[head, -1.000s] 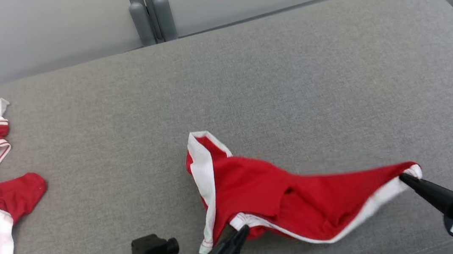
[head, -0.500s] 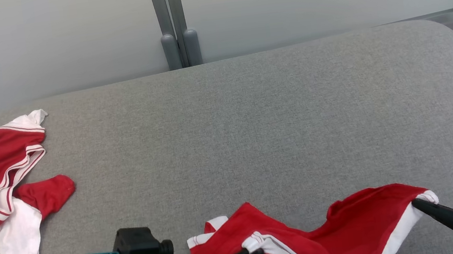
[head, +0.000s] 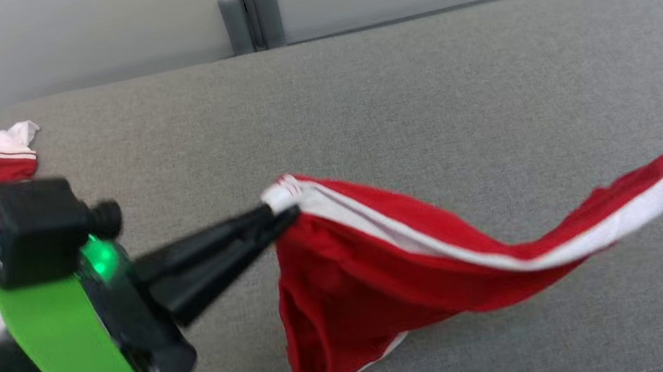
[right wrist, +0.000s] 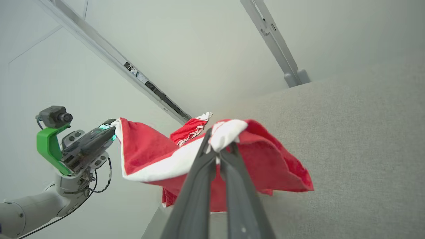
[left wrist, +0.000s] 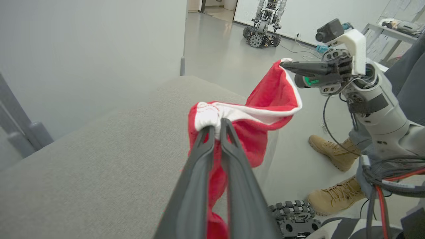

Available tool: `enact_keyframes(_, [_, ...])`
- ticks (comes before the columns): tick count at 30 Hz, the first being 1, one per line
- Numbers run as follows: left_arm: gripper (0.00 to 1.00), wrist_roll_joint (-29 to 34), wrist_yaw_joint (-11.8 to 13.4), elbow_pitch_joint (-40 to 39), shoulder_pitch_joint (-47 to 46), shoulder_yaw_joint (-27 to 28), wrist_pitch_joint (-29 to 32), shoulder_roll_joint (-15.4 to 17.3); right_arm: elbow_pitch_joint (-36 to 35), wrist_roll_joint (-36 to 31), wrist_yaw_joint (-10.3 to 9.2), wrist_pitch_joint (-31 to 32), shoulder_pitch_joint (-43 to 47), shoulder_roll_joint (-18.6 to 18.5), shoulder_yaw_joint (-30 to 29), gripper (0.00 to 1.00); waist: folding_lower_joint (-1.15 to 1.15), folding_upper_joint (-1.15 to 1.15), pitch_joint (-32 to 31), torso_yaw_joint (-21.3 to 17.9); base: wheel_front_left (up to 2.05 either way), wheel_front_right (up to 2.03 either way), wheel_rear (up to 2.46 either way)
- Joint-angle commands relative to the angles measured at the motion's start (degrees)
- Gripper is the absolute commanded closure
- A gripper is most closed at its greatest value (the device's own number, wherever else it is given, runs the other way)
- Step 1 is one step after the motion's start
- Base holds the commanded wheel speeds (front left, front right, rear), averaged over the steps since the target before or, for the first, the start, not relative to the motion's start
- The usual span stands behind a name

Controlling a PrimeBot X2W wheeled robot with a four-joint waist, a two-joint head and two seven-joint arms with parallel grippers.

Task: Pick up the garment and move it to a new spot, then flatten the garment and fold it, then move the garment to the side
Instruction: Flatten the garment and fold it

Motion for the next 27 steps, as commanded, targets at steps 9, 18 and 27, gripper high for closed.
enact_keyframes(9, [1.00, -2.51, 0.19, 21.78, -31.06, 1.71, 17.00, -7.09, 13.30, -10.74, 0.01, 11.03, -31.24, -9.63, 4.00, 1.00, 0.00, 0.00, 20.56, 2.26, 0.00, 0.00, 0.00])
enact_keyframes(18, [1.00, 13.43, -2.92, 49.68, -59.24, 0.45, 11.54, -20.74, 36.22, -46.27, 0.01, 11.11, -86.27, 6.93, 14.90, 1.00, 0.00, 0.00, 36.09, 3.06, 0.00, 0.00, 0.00])
enact_keyframes(27, [1.00, 31.97, -6.19, 68.13, -69.94, -3.60, -11.38, -24.42, 51.35, -54.89, 0.01, -9.13, -98.18, 13.96, 20.07, 1.00, 0.00, 0.00, 41.72, 1.89, 0.00, 0.00, 0.00])
